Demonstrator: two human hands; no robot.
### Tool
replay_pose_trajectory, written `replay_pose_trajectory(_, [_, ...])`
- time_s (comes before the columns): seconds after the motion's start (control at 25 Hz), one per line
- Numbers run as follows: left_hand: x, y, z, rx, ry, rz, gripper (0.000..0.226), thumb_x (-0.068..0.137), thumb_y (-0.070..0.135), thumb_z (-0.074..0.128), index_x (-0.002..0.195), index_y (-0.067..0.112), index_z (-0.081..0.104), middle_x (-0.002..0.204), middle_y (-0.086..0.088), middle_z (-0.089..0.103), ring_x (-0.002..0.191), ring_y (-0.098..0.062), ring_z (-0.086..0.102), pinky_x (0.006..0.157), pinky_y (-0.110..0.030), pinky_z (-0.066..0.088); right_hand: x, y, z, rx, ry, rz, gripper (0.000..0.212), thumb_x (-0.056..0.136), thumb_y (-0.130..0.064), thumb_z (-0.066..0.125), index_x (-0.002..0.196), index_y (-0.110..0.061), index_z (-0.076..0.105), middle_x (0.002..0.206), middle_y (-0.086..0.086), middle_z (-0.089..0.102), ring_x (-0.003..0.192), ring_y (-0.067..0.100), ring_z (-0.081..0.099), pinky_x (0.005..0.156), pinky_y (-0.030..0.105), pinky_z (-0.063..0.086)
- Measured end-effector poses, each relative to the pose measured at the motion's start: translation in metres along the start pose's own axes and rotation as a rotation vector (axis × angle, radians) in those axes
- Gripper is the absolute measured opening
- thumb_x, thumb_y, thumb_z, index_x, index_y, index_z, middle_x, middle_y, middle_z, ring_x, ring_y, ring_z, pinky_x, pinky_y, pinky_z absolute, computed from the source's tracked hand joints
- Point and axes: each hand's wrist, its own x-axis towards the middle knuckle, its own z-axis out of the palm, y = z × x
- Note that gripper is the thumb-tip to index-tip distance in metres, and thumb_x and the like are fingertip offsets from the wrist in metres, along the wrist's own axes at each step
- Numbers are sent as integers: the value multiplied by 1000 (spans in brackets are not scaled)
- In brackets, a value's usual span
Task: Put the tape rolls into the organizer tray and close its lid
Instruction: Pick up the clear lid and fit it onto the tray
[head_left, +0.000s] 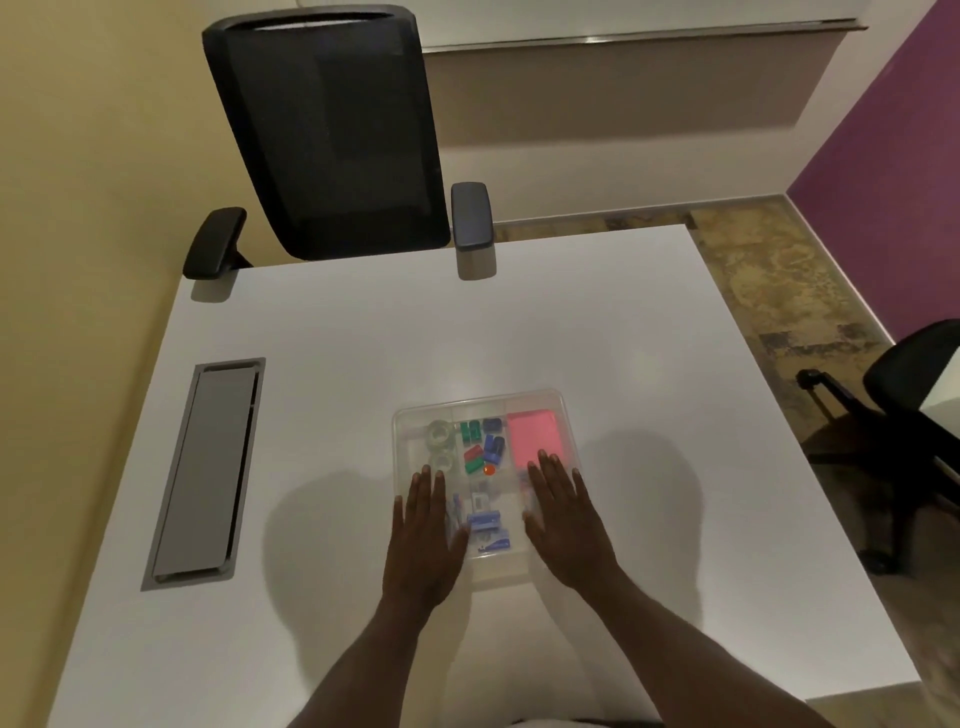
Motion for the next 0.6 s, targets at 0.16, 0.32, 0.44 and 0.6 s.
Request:
replay_pose_trajectory(0.16, [-6,18,-1,130,-123,140,102,94,75,43,166,25,-9,171,3,-21,160,-21,-20,133,-52,-2,-15,-23,8,-77,-148,-93,90,96,-72,38,163,-25,-1,170,3,-15,157,28,-18,129,53,-4])
replay_pose_trajectory(0.32, [-6,34,-4,217,-161,74,101,94,66,55,166,29,-5,174,-5,-18,161,-31,-18,130,-61,-6,-16,-32,6,-189,-219,-84,93,95,-72,42,161,-30,-8,167,5,-25,155,34,-22,127,57,-11])
replay_pose_trajectory(0.44, [-7,41,-1,238,-201,1,97,98,52,61,166,30,-3,175,-8,-12,161,-35,-13,130,-63,-3,-12,-33,2,-209,-230,-75,88,99,-61,46,162,-30,-6,168,7,-21,156,35,-18,126,56,-11])
replay_pose_trajectory(0.6, [-1,44,-3,228,-234,-26,98,98,50,64,166,29,-2,175,-9,-11,161,-36,-12,129,-62,-2,-7,-32,0,-225,-258,-79,88,99,-60,48,162,-30,-6,169,8,-20,156,35,-17,126,55,-10])
